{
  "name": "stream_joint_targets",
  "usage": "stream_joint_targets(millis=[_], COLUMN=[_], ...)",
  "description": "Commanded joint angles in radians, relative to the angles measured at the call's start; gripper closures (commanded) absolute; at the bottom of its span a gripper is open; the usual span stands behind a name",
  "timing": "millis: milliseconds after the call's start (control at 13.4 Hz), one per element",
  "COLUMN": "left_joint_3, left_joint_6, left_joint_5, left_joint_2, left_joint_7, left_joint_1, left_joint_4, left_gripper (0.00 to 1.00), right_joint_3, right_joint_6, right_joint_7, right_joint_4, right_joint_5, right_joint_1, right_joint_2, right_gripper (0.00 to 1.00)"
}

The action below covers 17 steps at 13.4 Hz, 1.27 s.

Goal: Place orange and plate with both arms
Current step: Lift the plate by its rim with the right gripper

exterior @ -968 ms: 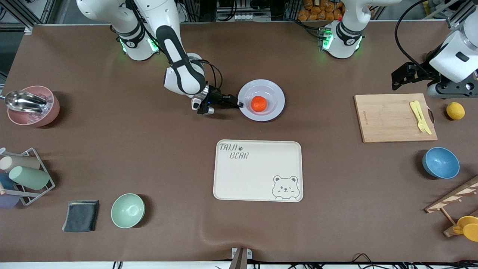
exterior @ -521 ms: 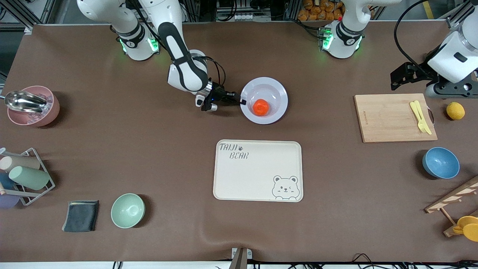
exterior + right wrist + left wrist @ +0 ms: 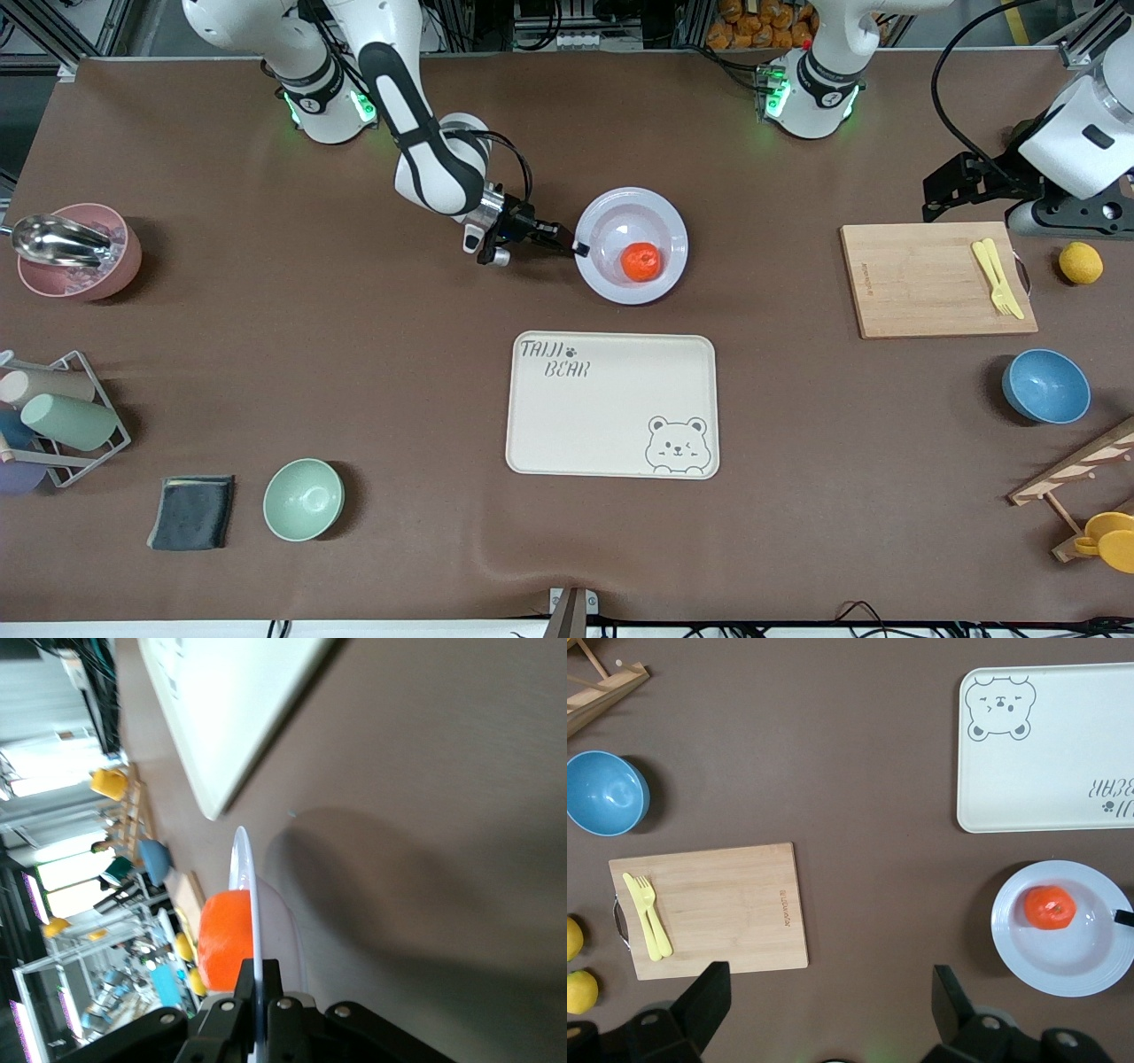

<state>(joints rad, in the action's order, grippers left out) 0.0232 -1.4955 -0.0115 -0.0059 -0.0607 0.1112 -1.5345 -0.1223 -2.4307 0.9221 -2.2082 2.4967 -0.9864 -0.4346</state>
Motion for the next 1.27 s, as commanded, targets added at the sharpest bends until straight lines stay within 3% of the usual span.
stream_joint_targets(millis=[0,372,968,1191], left_joint_3=[-0.006,-0.006,-0.006,-0.006], left_joint_6=[-0.012,-0.038,-0.042,-0.046], left_joint_5=[-0.021,-0.015,-0.013,-0.013], left_joint_2=[0.003,0.003,0.003,0.003], left_joint_7=[0.025,0.025,0.025,0.025], left_joint_1=[-0.002,-0.002,-0.002,-0.002], left_joint_4=[0.007,-0.001,-0.004,-0.007], left_gripper=[0.0,0.0,0.0,0.0], right_joint_3=[0.003,0.001,0.0,0.001], right_joint_6=[-0.01,-0.048,-0.14,-0.185], right_joint_7=[0.017,0.023,0.034,0.034], right_joint_4=[-0.015,0.128,0.585,0.651], right_joint_5=[0.053,0.054,0.042,0.022], right_joint_1=[0.034,0.147,0.227,0.244], right_joint_2=[0.069,0.016,-0.376,-0.42], right_gripper=[1.0,1.0,1.0,1.0])
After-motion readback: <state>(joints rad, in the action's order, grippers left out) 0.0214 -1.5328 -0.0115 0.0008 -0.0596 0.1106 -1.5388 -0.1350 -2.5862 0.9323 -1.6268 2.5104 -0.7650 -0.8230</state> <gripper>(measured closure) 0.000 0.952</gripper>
